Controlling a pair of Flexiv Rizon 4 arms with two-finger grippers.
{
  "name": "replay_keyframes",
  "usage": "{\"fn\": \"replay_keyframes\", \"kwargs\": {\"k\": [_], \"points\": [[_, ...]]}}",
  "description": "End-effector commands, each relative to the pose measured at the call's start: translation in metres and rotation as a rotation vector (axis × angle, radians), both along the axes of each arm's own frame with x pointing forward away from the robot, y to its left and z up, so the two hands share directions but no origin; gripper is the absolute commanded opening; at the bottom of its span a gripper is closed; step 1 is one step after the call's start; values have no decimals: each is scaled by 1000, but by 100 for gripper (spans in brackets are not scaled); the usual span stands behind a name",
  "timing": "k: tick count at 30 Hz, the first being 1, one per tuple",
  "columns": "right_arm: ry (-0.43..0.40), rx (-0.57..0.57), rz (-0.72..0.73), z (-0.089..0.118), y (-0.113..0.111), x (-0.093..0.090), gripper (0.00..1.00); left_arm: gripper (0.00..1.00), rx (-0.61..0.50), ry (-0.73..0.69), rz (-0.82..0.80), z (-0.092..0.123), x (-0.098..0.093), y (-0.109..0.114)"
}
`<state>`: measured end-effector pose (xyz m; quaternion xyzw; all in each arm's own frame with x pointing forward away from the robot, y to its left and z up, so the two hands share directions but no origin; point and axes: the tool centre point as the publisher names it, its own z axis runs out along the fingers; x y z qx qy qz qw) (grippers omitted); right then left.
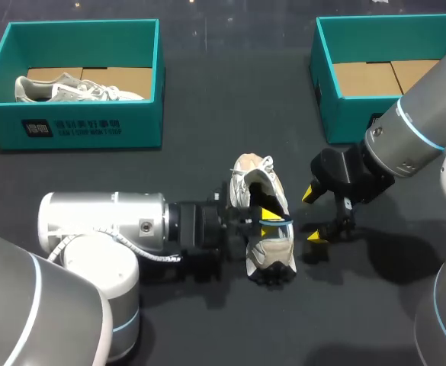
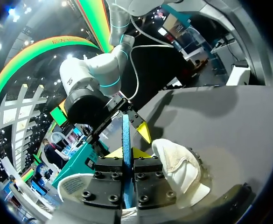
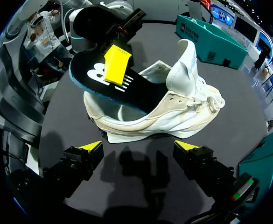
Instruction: Take the shoe out of the shoebox, open the shoe tongue, remove and reinsert the insole, then place the shoe into the shoebox
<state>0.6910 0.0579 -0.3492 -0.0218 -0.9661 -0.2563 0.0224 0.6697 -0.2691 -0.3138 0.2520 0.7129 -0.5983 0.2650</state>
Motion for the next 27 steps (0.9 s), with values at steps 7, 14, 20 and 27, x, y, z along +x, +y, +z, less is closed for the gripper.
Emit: {"fn": "replay_keyframes", "kwargs": {"k": [7,14,20,27], "points": [[-1,-1,-1,0,0,-1,100,0,87,-76,5,-25,12,-12],[-1,-1,-1,0,0,-1,100,0,101,-47,46,-30,25,-4],[-1,-1,-1,0,0,-1,100,28,68,-9,50,-19,23,3],[-1,-1,-1,0,0,-1,100,36,13,49,-18,3,7,5]]}}
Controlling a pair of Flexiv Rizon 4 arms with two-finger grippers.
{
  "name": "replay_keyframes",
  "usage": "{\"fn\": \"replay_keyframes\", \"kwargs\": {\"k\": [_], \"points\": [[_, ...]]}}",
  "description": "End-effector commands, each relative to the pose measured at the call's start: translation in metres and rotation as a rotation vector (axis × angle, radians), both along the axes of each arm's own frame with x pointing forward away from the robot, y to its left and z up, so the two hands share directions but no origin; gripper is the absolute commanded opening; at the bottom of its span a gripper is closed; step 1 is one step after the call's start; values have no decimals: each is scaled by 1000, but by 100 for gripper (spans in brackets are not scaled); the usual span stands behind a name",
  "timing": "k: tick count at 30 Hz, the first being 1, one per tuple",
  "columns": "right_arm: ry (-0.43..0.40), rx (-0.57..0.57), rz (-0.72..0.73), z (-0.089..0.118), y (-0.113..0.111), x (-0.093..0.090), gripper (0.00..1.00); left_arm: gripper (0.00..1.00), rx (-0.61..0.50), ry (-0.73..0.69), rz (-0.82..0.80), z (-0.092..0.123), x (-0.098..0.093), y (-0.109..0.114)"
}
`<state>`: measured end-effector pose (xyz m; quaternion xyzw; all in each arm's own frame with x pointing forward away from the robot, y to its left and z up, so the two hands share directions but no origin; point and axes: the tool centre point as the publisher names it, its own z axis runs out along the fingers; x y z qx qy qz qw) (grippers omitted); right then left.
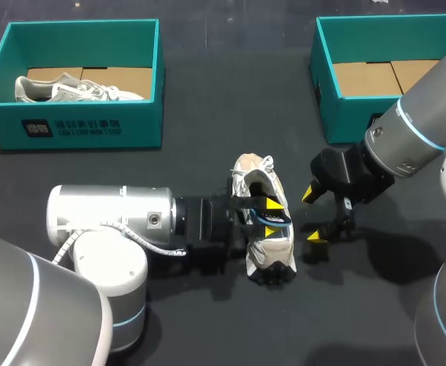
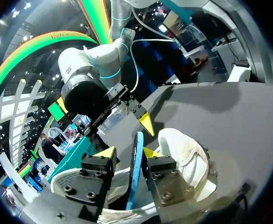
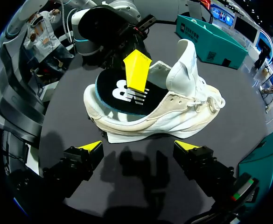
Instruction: Take the shoe out of the shoebox, open the shoe tongue, remove and reinsert the insole, then place the shoe into the shoebox
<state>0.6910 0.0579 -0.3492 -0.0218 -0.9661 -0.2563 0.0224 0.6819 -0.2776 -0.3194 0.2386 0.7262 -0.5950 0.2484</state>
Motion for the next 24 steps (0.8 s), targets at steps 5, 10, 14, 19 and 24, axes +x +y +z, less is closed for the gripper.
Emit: {"fn": "replay_keyframes", "kwargs": {"k": [5,10,14,19,24], "points": [[-1,-1,-1,0,0,-1,100,20,11,-11,-48,11,-10,9],[-1,-1,-1,0,0,-1,100,0,55,-3,-59,-2,-7,4],[-1,-1,-1,0,0,-1,100,0,101,-26,-54,-14,-4,1],[-1,-1,-1,0,0,-1,100,0,162,-90,-10,-28,5,1],[-1,-1,-1,0,0,-1,100,0,120,-24,-5,-28,5,6]]}}
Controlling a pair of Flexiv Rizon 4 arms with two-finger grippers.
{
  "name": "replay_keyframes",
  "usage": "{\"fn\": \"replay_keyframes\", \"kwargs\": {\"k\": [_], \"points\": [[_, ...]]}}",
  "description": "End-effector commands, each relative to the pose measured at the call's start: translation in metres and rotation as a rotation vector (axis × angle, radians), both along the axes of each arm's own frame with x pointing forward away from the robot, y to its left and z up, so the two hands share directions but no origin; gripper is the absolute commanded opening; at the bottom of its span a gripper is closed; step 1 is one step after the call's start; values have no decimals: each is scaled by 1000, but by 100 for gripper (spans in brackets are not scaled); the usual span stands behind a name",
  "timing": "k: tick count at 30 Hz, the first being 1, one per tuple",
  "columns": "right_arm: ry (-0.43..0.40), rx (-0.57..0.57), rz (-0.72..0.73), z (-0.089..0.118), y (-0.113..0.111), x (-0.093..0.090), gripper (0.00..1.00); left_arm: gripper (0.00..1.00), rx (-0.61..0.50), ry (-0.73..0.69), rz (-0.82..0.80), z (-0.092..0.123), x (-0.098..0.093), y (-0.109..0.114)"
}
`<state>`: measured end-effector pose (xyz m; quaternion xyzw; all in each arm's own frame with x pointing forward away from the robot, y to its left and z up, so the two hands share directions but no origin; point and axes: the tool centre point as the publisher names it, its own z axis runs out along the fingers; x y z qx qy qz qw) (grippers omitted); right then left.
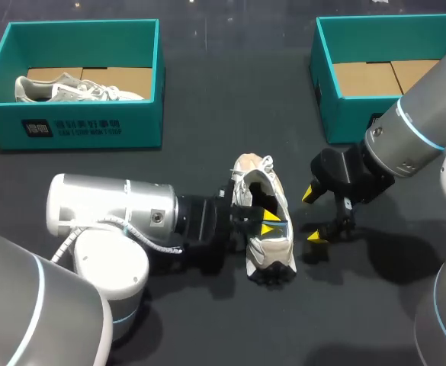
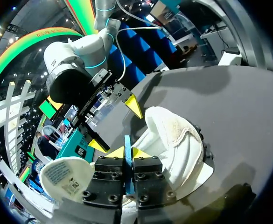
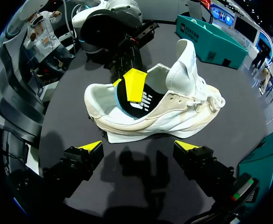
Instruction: Take the shoe out of the shoebox, open the shoe tongue, remove and reinsert the insole, then place the shoe into the shoebox
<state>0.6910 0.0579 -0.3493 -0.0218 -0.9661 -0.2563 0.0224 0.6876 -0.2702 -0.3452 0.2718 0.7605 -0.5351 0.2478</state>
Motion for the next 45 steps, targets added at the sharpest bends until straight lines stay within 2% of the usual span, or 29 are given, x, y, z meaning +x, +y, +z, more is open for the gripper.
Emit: {"fn": "replay_keyframes", "kwargs": {"k": [1,2,5,7,12,17,26,38,45], "points": [[-1,-1,-1,0,0,-1,100,0,-34,38,-2,0,-2,0],[-1,-1,-1,0,0,-1,100,0,-41,47,-4,2,-3,1],[-1,-1,-1,0,0,-1,100,19,-62,73,-17,10,-4,4],[-1,-1,-1,0,0,-1,100,26,-70,79,-19,15,-6,6],[-1,-1,-1,0,0,-1,100,31,-83,90,-40,26,-11,7],[-1,-1,-1,0,0,-1,100,42,-42,97,-62,31,-13,8],[-1,-1,-1,0,0,-1,100,40,29,90,-79,31,-18,16],[9,-28,-29,16,-49,-2,100,42,160,75,-98,34,-28,49],[14,-39,-73,23,-78,-3,100,40,233,78,-102,40,-24,73]]}}
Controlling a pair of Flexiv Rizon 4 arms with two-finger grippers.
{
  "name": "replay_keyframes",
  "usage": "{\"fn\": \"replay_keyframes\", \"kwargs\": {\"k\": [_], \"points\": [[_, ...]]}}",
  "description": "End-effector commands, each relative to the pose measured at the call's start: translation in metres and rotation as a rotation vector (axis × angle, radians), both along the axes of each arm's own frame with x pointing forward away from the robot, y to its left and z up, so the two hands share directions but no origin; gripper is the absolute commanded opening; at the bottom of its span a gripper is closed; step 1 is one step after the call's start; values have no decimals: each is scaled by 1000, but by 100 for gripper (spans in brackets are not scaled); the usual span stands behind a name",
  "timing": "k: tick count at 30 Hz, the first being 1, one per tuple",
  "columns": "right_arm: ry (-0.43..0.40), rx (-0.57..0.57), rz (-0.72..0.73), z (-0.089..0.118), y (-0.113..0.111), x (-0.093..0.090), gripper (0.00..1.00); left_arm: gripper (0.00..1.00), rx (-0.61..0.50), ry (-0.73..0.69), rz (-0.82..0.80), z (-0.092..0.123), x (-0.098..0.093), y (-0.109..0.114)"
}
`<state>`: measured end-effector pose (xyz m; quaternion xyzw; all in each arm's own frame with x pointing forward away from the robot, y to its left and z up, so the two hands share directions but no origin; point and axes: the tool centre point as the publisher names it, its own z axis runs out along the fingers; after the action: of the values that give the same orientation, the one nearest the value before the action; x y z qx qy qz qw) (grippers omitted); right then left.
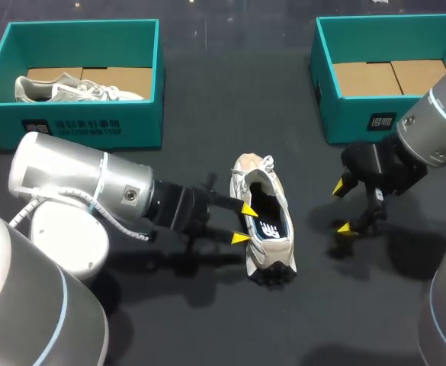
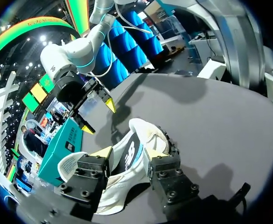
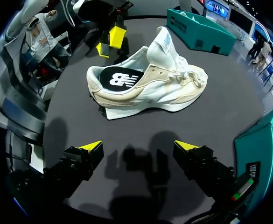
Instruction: Take the shoe out of the shoebox, open the shoe tongue, remove and reinsert the insole, then place the shoe into the shoebox
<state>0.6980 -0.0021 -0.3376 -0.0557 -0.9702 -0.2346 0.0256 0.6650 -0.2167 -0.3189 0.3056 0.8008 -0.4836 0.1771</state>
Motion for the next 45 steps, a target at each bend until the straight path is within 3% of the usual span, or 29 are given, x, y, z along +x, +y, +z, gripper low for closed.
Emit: {"fn": "replay_keyframes", "kwargs": {"k": [1,9,15,23,25,26,27,30,41,45], "points": [[-7,2,-18,12,-21,-10,100,40,67,17,-26,15,0,23],[26,-48,-60,22,-43,-7,100,42,129,33,-58,32,9,51],[26,-48,-60,22,-43,-7,100,42,199,54,-122,46,17,74],[26,-48,-60,22,-43,-7,100,43,374,2,-284,72,32,101],[26,-48,-60,22,-43,-7,100,37,415,11,-336,78,37,106],[26,-48,-60,22,-43,-7,100,28,438,7,-360,79,38,108],[26,-48,-60,22,-43,-7,100,2,450,14,-388,82,40,110],[26,-48,-60,22,-43,-7,100,0,535,104,-504,92,43,115],[26,-48,-60,22,-43,-7,100,0,535,104,-504,92,43,115],[26,-48,-60,22,-43,-7,100,0,640,30,-634,79,40,82]]}}
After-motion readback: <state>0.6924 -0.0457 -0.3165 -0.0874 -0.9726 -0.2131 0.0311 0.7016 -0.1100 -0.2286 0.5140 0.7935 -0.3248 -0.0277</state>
